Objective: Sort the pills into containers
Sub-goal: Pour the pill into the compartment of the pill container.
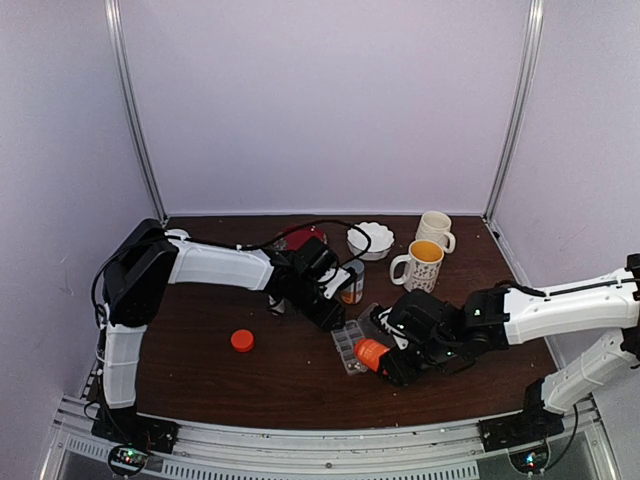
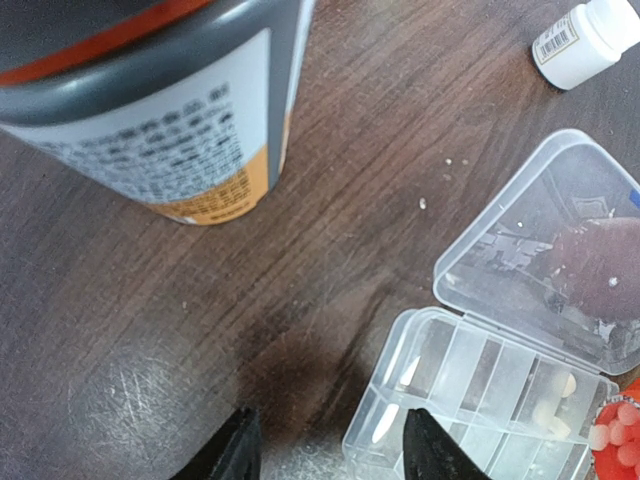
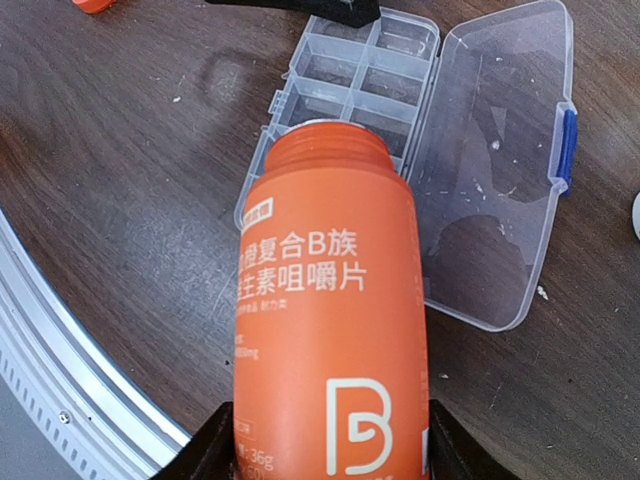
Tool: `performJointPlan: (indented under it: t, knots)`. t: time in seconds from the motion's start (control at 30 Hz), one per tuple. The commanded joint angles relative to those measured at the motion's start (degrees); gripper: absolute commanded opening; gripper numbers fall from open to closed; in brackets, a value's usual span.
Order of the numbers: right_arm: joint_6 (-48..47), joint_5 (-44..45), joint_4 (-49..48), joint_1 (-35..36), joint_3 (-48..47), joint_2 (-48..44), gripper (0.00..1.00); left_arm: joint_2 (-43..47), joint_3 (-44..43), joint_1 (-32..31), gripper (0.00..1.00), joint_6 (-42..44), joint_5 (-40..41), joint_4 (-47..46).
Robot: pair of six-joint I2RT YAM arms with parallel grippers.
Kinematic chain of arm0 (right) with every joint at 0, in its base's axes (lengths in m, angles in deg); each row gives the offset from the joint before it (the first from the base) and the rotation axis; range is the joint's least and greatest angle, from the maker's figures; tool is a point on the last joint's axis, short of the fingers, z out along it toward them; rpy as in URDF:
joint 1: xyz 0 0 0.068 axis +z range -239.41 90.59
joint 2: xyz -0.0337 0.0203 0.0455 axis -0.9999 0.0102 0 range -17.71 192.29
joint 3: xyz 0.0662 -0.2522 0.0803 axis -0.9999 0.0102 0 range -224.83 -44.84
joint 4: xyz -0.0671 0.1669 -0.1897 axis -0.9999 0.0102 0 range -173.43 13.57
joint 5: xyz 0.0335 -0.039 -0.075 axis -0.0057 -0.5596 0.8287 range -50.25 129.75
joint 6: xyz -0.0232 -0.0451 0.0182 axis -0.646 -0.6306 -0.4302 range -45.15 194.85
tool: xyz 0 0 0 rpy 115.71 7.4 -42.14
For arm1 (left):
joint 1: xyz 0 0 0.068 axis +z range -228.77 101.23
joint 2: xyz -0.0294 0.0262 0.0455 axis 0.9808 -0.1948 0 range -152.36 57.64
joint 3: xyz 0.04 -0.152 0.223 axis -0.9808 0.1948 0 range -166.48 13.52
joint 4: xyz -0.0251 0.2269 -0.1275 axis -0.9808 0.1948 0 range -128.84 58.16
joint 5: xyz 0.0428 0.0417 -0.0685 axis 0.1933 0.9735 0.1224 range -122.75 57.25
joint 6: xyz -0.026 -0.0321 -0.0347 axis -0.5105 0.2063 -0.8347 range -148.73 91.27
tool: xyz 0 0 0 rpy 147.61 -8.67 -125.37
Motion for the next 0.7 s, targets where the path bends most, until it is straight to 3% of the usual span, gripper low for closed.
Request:
performJointPlan:
  t: [0.0, 0.07, 0.2, 0.3, 0.43, 0.53, 0.67]
  knots:
    - [0.8, 0.5, -3.0, 0.3, 1.2, -1.8, 0.00, -1.0, -0.6, -0.4, 0.51, 0.2, 0.7, 1.6]
    - [-0.3, 0.3, -0.3, 0.3, -0.6, -0.6, 0.00, -1.0, -0.6, -0.5, 0.51, 0.1, 0.6, 1.6]
    - [0.0, -3.1, -5.7, 0.4, 1.8, -2.4, 0.00, -0.9, -0.6, -0.4, 0.51, 0.2, 0.6, 1.6]
    - [-1.6, -3.6, -0.3, 0.5, -1.6, 1.5, 0.00, -1.0, -0.6, -0.5, 0.51, 0.1, 0.6, 1.6]
    - [-0.2, -4.3, -5.8, 0.6, 1.2, -1.1, 0.00, -1.0, -0.6, -0.4, 0.51, 0.2, 0.6, 1.6]
    - [-1.9, -2.3, 0.7, 0.6, -2.6, 1.9, 0.00, -0.9, -0.6, -0.4, 0.51, 0.2, 0.6, 1.6]
    - [-0.6, -3.1, -4.6, 0.6, 0.1, -1.1, 0.00, -0.9, -0.6, -0.4, 0.51, 0.3, 0.6, 1.6]
